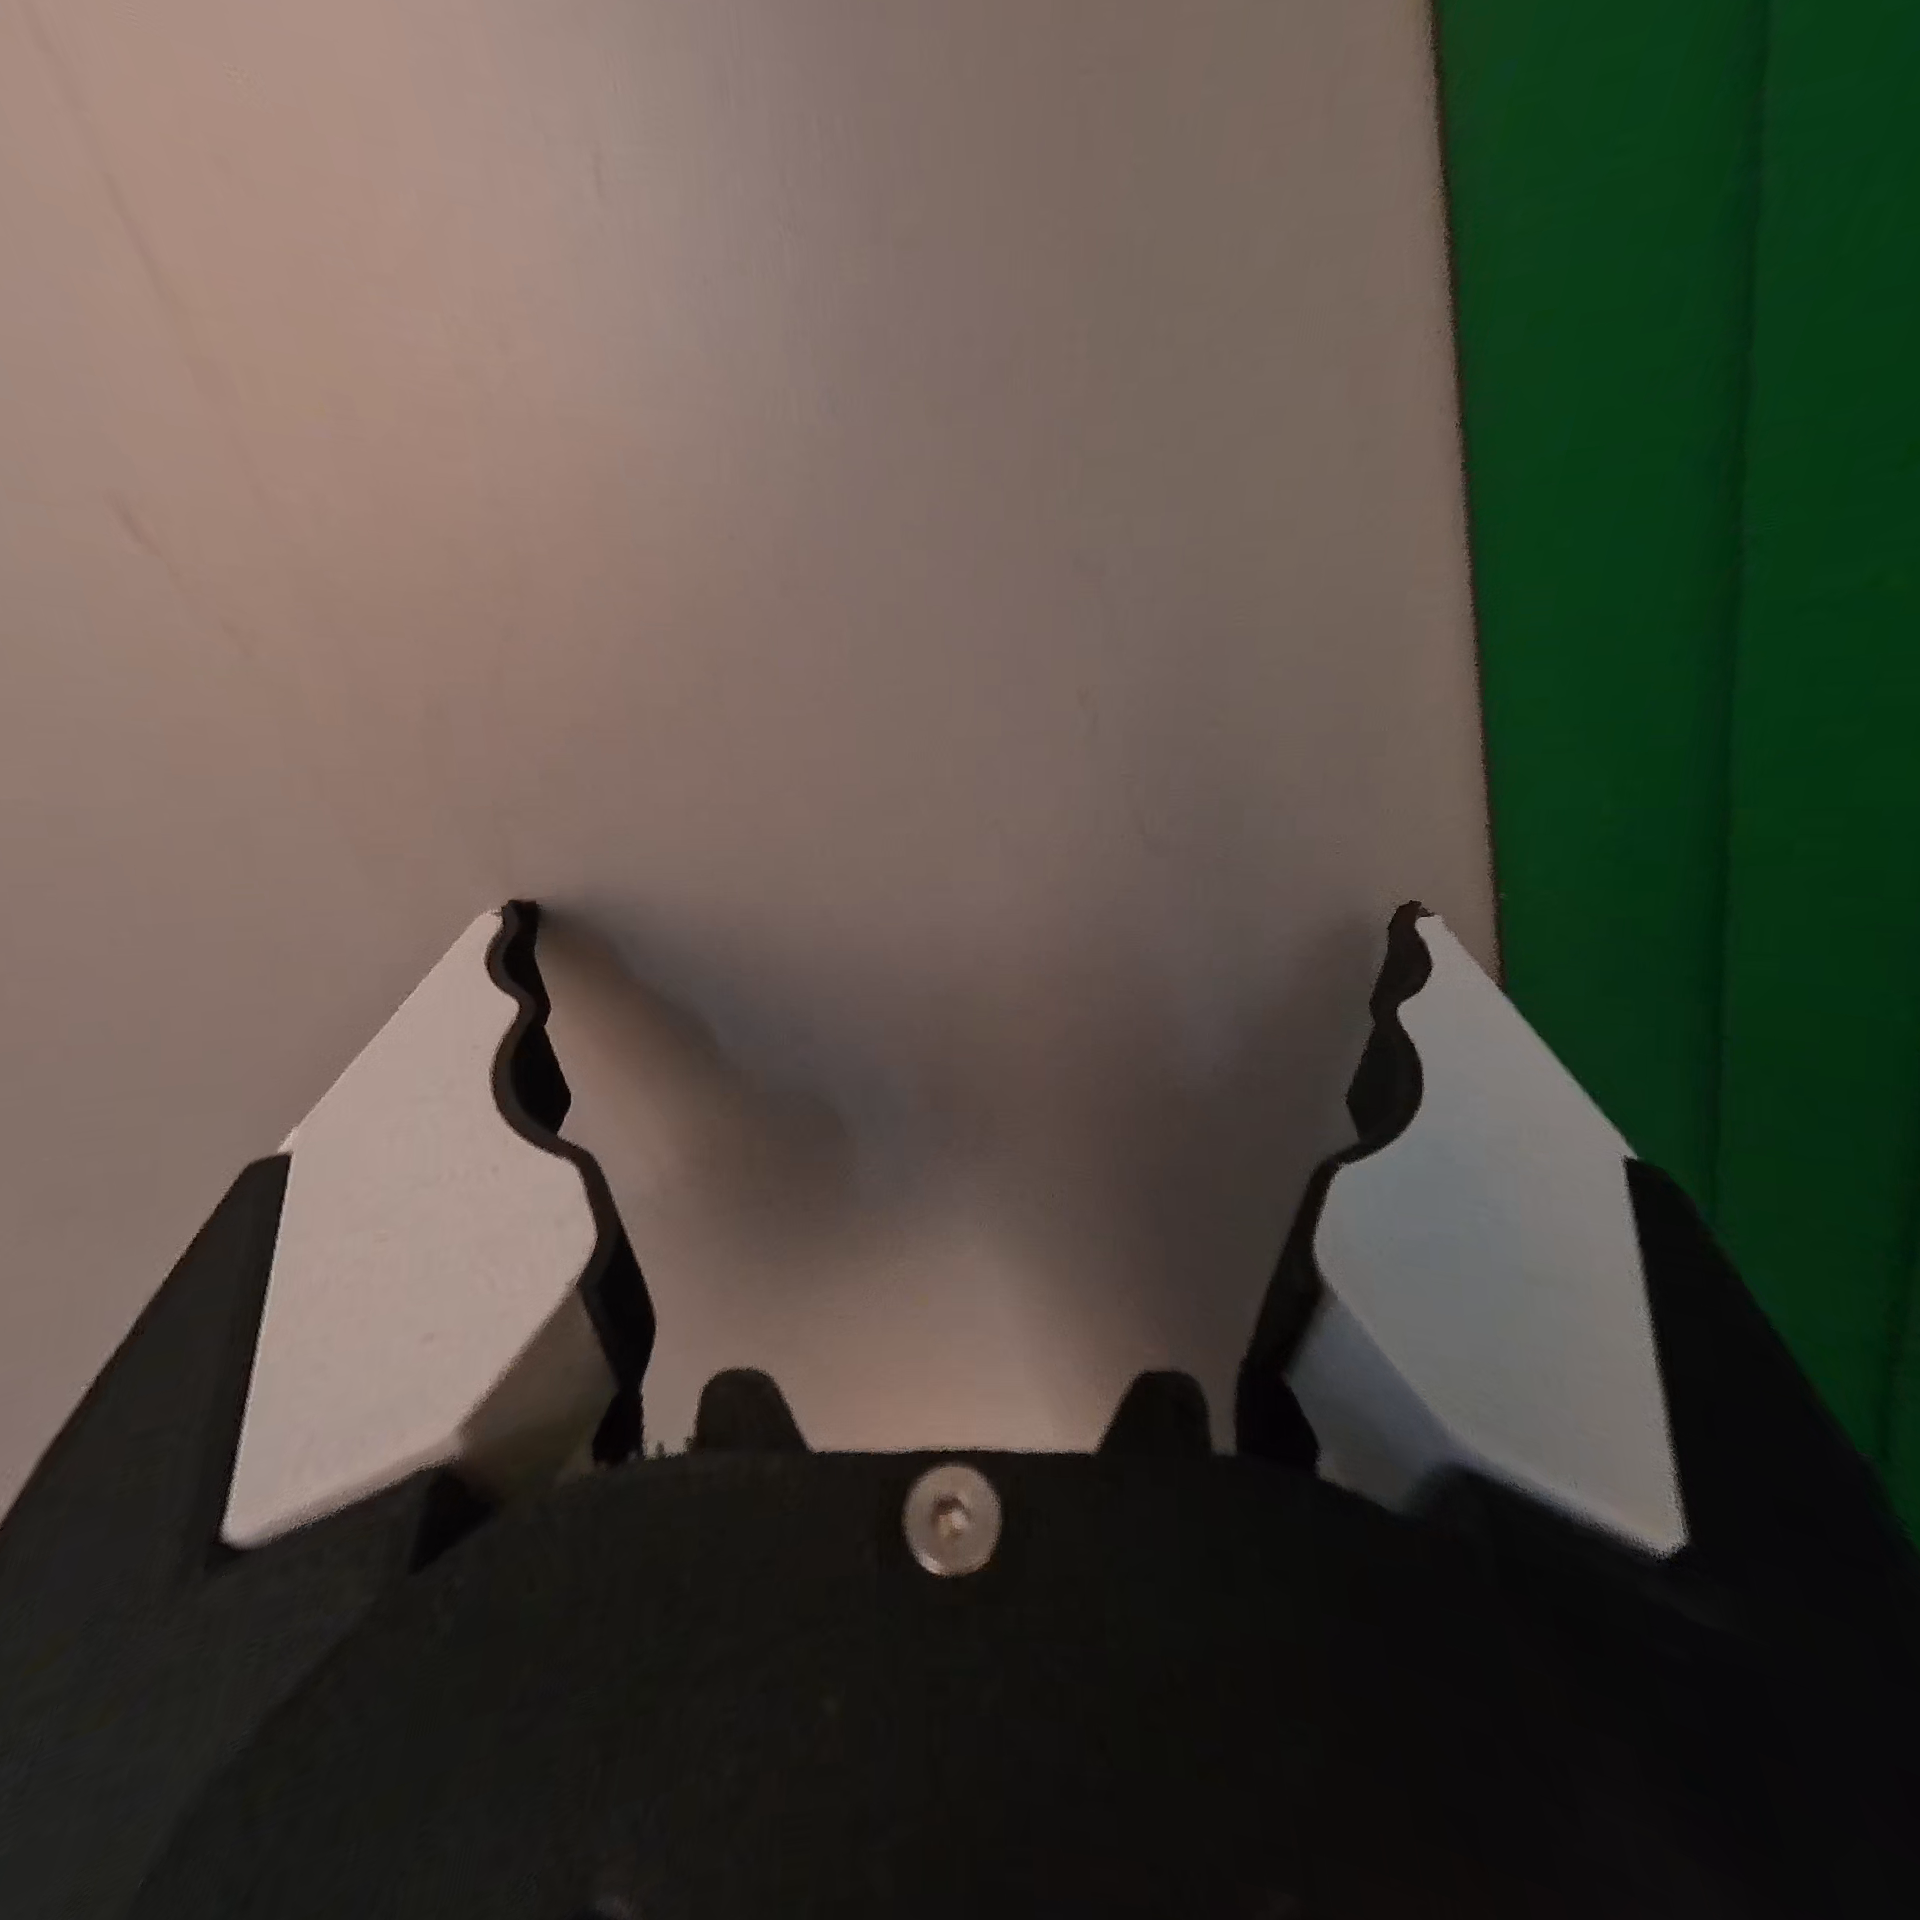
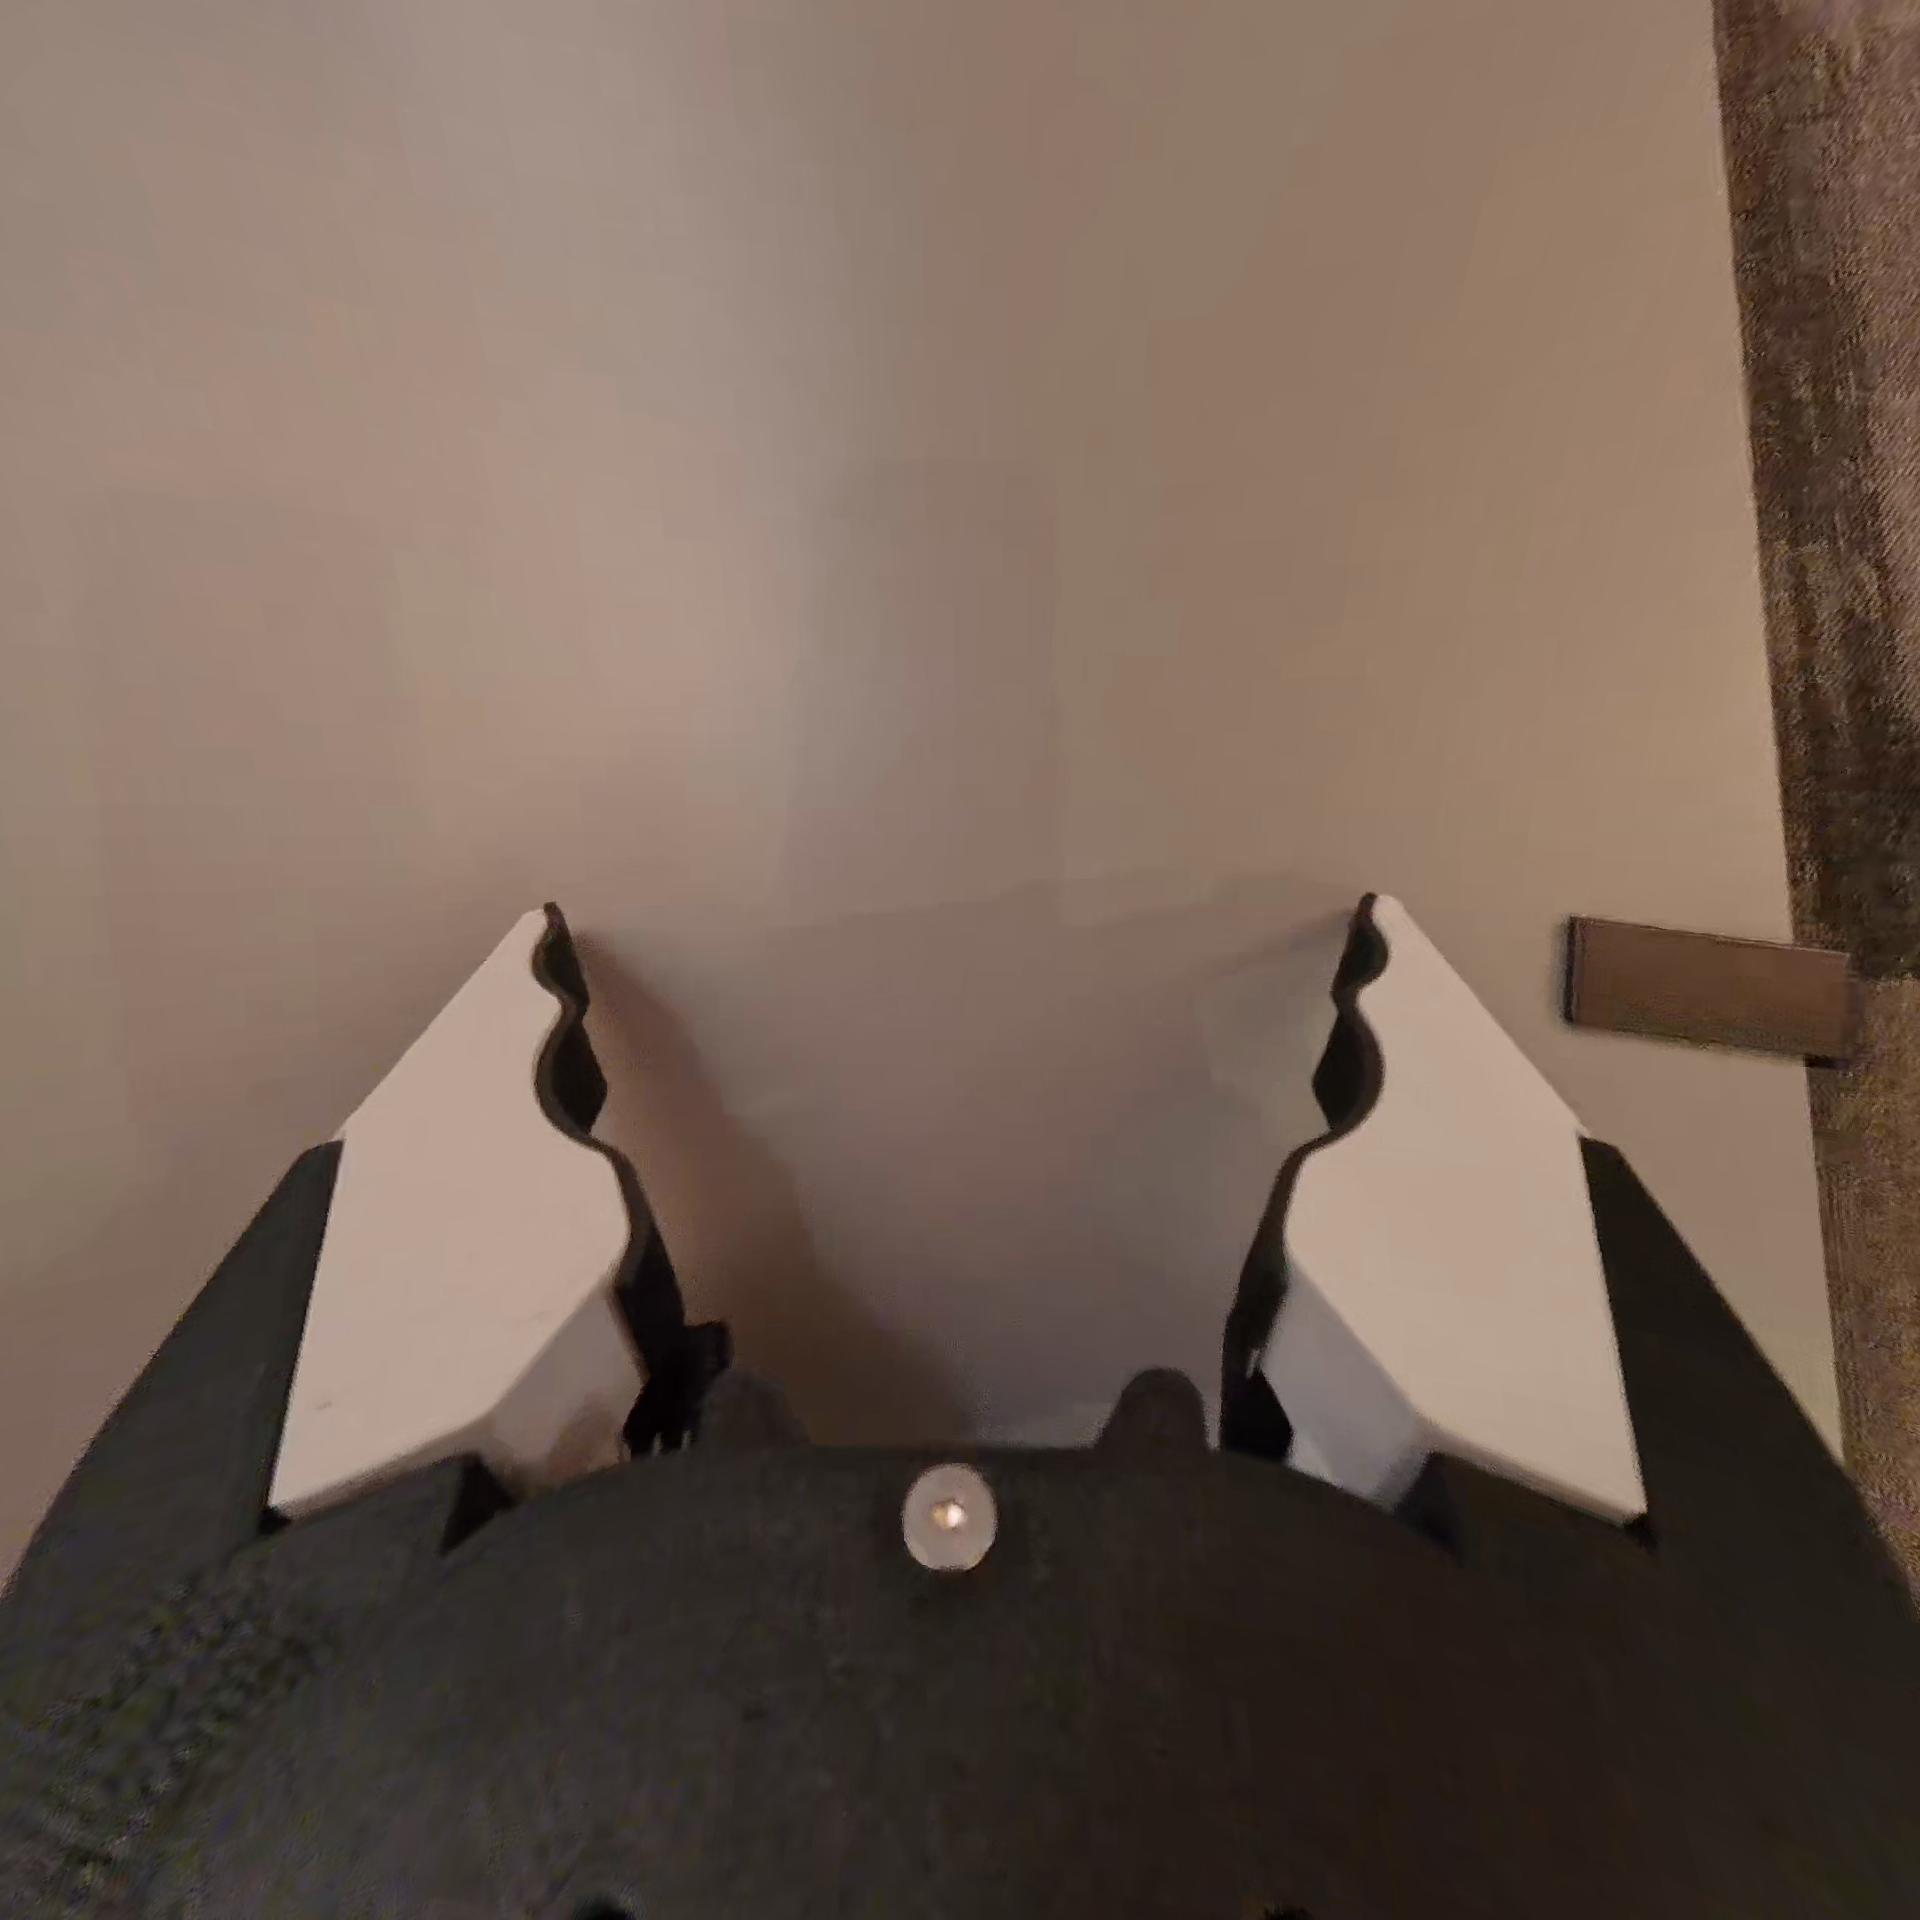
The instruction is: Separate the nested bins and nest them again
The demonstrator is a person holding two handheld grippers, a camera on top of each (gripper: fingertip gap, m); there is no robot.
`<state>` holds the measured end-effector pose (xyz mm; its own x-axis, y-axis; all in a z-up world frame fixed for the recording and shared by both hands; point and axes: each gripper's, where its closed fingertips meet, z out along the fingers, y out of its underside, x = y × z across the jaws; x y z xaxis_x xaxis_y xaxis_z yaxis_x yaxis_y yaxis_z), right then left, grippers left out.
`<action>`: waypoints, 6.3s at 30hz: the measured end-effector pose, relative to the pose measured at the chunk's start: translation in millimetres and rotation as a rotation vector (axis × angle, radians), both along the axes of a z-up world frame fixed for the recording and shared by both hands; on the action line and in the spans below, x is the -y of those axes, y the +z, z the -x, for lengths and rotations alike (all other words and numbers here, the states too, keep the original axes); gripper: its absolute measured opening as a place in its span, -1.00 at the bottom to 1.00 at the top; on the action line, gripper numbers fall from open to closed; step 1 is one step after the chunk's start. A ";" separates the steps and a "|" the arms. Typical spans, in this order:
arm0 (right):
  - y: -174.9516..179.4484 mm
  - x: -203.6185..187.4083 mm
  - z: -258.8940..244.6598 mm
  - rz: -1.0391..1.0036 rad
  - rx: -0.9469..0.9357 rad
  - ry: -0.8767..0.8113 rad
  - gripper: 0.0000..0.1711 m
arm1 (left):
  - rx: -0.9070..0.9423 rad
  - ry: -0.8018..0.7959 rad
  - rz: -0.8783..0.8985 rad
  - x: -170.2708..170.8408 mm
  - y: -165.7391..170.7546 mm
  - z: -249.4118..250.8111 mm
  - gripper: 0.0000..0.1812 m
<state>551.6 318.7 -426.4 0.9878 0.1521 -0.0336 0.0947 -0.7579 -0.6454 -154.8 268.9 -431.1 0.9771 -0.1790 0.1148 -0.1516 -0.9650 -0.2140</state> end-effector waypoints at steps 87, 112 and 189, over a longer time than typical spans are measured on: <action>25.9 4.7 -22.8 0.042 0.029 -0.198 0.01 | 0.182 0.197 0.315 100.8 34.6 -28.8 0.62; 57.2 2.2 -22.9 0.040 0.030 -0.222 0.05 | 0.126 0.124 0.173 106.8 66.4 -9.8 0.22; 154.8 2.3 -23.4 0.038 0.034 -0.193 0.04 | 0.206 0.217 -0.226 67.8 171.1 -16.5 0.11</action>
<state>574.9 316.4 -271.6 0.9991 -0.0414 -0.0016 -0.0337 -0.7876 -0.6153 -138.3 201.0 -259.9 0.9555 -0.0139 0.2946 0.1197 -0.8947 -0.4303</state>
